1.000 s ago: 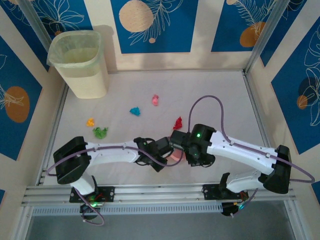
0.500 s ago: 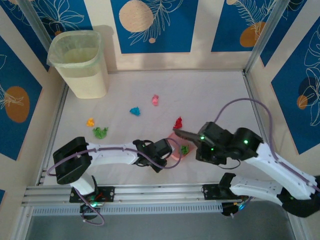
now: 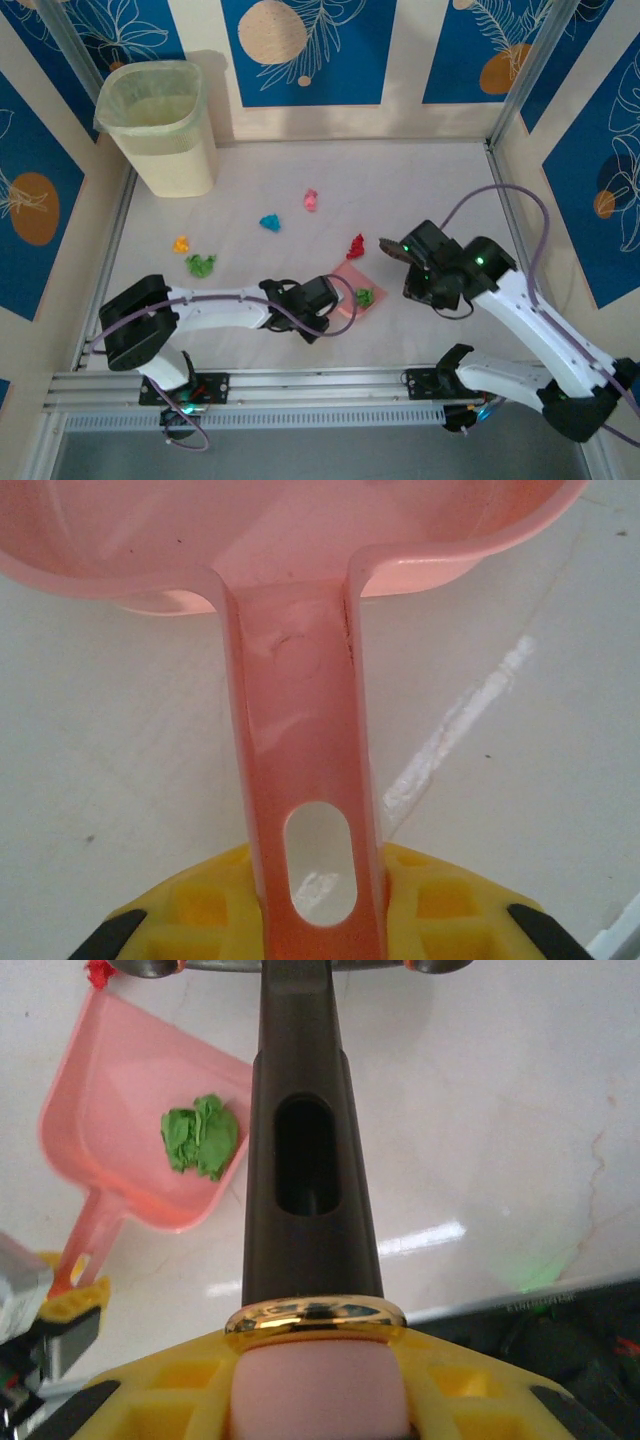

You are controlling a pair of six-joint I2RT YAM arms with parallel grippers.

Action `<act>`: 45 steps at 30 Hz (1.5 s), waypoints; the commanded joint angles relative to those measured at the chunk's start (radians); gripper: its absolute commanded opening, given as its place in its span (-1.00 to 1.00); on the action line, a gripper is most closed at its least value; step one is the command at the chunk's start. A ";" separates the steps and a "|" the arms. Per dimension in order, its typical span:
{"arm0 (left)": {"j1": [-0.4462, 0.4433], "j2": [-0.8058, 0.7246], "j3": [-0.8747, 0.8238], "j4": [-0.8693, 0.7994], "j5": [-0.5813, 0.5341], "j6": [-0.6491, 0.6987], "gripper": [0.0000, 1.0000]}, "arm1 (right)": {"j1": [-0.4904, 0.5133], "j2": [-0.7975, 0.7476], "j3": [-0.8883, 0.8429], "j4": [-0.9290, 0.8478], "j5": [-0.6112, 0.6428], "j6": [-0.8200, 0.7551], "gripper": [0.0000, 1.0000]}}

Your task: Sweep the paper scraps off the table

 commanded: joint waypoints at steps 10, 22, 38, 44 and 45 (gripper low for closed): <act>0.065 -0.023 -0.045 -0.010 0.031 -0.028 -1.00 | -0.147 0.427 0.199 0.249 0.001 -0.260 -1.00; 0.097 -0.031 -0.062 -0.001 0.032 -0.038 -1.00 | -0.007 0.585 0.188 0.198 0.017 -0.252 -1.00; 0.100 -0.054 -0.072 0.010 0.008 -0.046 -1.00 | 0.249 0.359 0.081 0.108 -0.063 -0.057 -1.00; 0.100 -0.064 -0.081 0.030 0.023 -0.044 -1.00 | 0.183 0.200 0.062 0.134 -0.061 -0.006 -1.00; 0.100 -0.063 -0.081 0.032 0.025 -0.043 -1.00 | 0.162 0.165 0.051 0.151 -0.068 -0.002 -1.00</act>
